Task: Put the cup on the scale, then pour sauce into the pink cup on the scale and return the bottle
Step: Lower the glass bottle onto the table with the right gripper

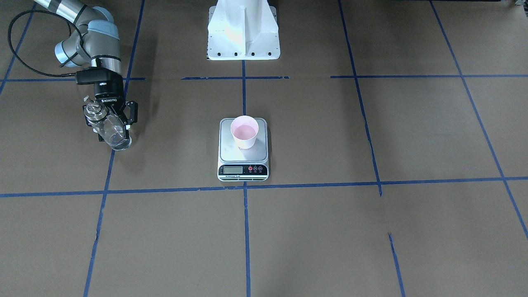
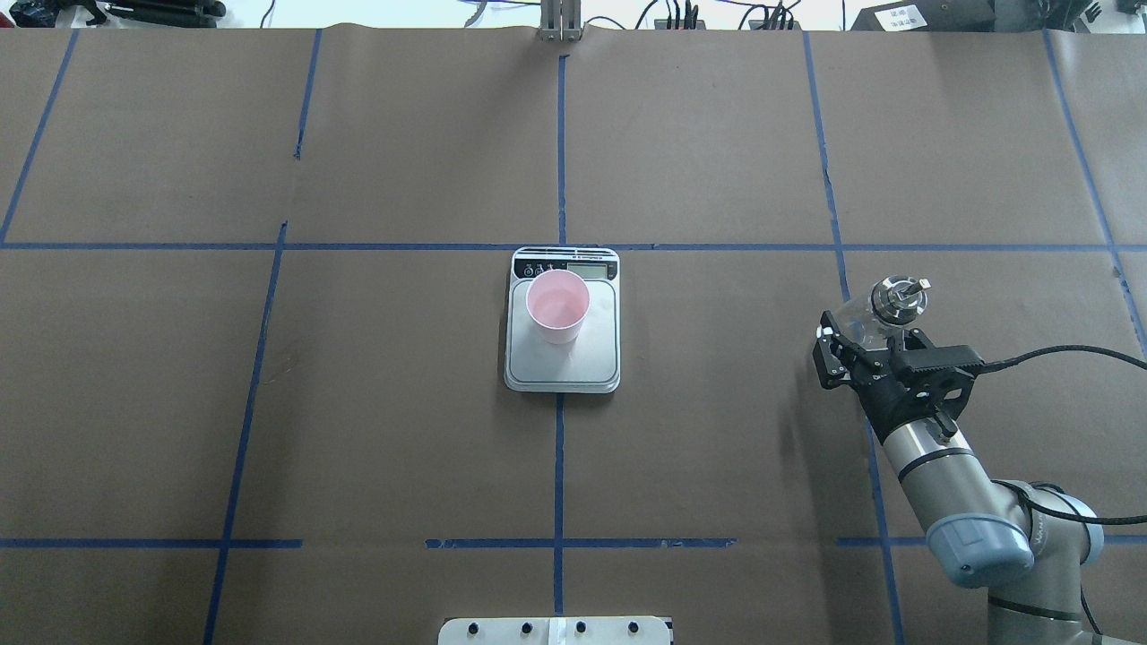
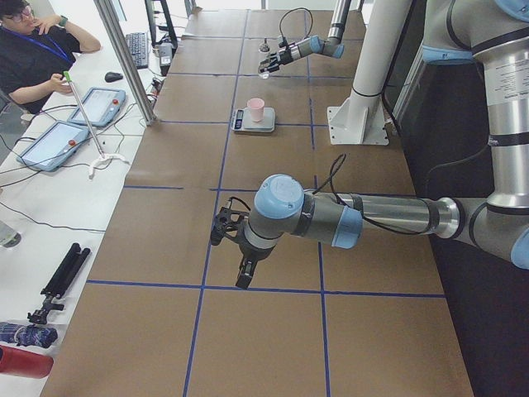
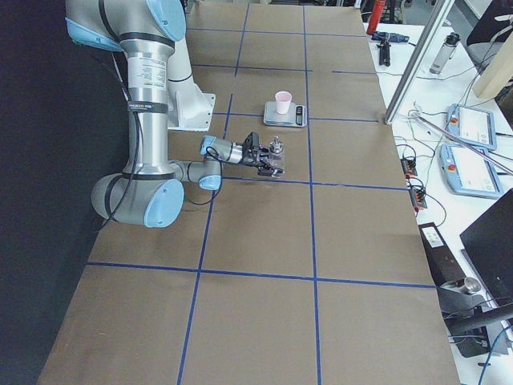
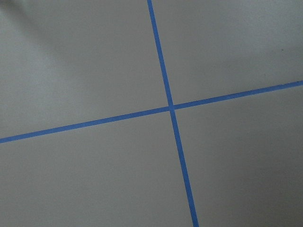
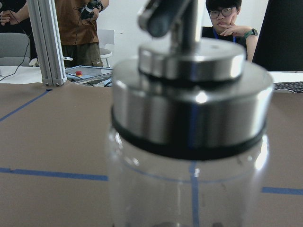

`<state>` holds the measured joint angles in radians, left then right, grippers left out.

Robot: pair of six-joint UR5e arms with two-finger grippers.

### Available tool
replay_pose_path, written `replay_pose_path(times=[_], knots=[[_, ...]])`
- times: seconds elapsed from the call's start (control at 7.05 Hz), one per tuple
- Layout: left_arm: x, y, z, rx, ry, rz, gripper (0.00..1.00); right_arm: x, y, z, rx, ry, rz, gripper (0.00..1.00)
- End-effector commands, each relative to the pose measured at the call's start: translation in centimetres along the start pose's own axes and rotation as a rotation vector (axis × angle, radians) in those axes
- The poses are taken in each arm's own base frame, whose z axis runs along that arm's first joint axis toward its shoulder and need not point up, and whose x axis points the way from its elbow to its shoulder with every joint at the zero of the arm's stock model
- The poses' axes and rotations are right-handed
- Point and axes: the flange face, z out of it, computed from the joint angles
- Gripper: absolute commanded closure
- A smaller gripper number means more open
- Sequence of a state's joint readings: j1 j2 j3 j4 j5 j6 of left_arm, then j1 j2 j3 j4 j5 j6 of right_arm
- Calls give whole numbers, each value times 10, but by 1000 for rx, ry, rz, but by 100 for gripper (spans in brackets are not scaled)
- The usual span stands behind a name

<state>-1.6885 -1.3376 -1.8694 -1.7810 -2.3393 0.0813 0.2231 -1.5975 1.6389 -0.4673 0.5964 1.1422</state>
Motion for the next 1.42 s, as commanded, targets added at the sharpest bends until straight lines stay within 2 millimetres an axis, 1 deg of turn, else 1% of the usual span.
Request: replay_pose_path(times=[0.0,1.13,1.28], knots=[[1,-1,-1,3,0,2,0,0,4,2,-3,4,-18,100],[1,0,-1,2,0,1,0,-5,10,3,-19,-1,-34,100],[1,0,-1,2,0,1,0,-5,10,3,-19,-1,-34,98]])
